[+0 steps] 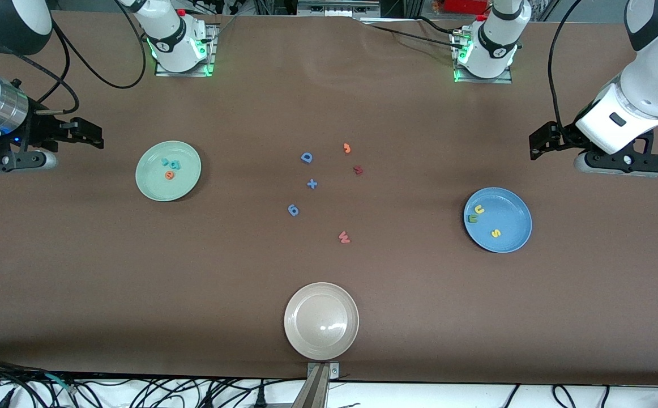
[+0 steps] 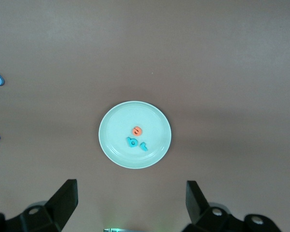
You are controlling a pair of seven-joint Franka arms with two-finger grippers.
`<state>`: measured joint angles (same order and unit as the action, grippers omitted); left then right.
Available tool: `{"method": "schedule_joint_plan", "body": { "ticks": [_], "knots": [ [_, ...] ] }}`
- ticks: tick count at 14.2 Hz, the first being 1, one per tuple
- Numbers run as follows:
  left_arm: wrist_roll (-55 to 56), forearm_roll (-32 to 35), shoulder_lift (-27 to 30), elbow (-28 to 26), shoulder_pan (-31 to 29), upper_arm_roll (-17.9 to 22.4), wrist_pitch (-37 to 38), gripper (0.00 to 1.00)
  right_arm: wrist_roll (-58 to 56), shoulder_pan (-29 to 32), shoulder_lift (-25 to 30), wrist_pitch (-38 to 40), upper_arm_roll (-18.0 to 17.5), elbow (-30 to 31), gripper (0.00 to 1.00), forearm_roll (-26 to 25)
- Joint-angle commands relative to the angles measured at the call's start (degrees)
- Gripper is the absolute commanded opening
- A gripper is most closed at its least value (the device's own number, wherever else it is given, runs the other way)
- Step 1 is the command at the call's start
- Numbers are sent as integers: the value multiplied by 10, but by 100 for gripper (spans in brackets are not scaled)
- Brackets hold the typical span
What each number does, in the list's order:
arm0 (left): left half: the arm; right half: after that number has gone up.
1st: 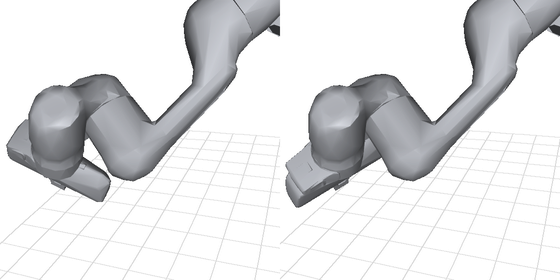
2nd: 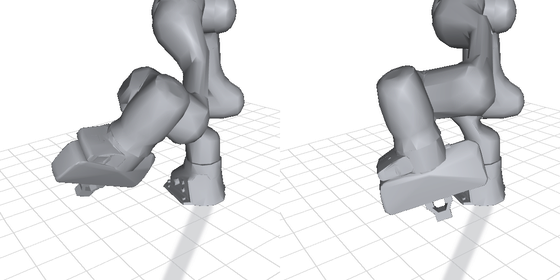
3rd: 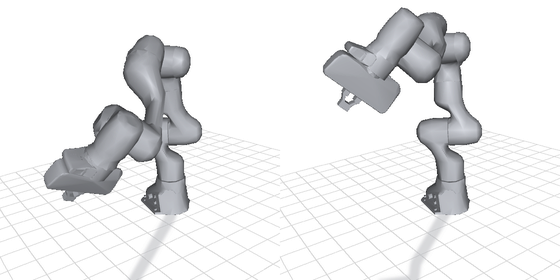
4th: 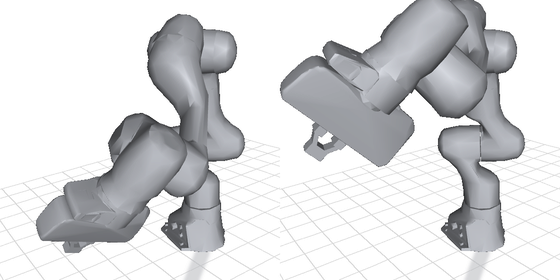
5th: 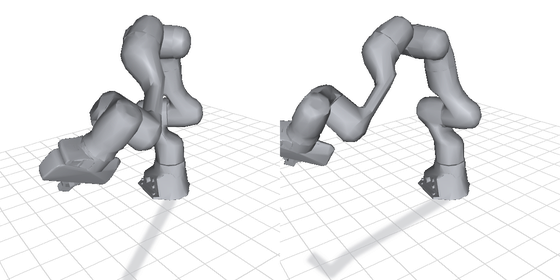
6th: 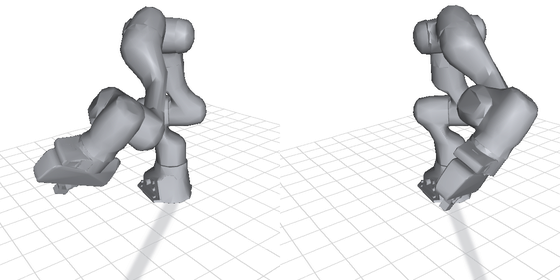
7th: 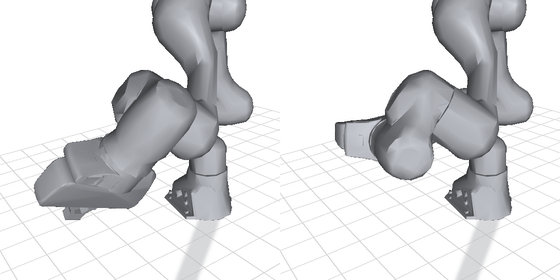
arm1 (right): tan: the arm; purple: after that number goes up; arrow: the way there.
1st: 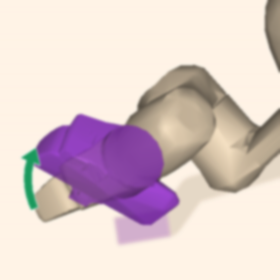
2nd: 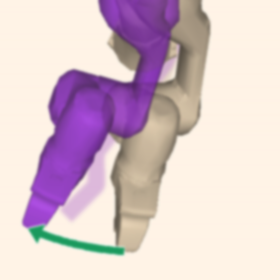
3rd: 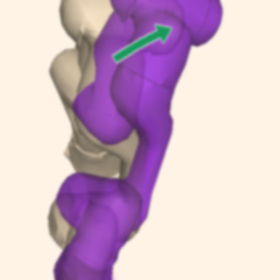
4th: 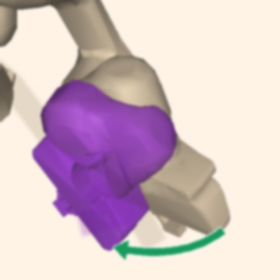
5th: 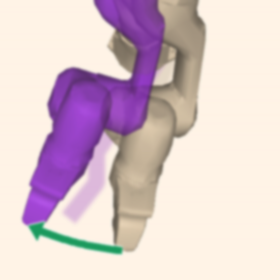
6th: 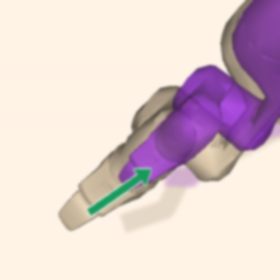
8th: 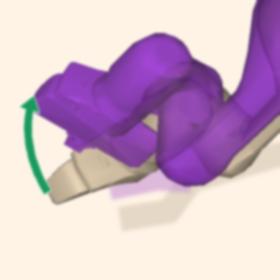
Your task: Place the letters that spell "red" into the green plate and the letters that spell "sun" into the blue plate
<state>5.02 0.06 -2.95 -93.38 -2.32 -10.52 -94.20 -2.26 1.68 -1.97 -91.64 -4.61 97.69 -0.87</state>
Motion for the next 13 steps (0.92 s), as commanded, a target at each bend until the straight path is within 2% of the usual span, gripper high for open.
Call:
{"method": "schedule_joint_plan", "body": {
  "ticks": [1, 13],
  "knots": [
    [4, 0, -9, 20, 2, -1, 14, 100, 1, 16, 18, 8, -13, 15, 100, -7],
    [4, 0, -9, 20, 1, -1, 14, 100, 2, 17, 12, 15, -12, -4, 100, -5]
  ]
}}
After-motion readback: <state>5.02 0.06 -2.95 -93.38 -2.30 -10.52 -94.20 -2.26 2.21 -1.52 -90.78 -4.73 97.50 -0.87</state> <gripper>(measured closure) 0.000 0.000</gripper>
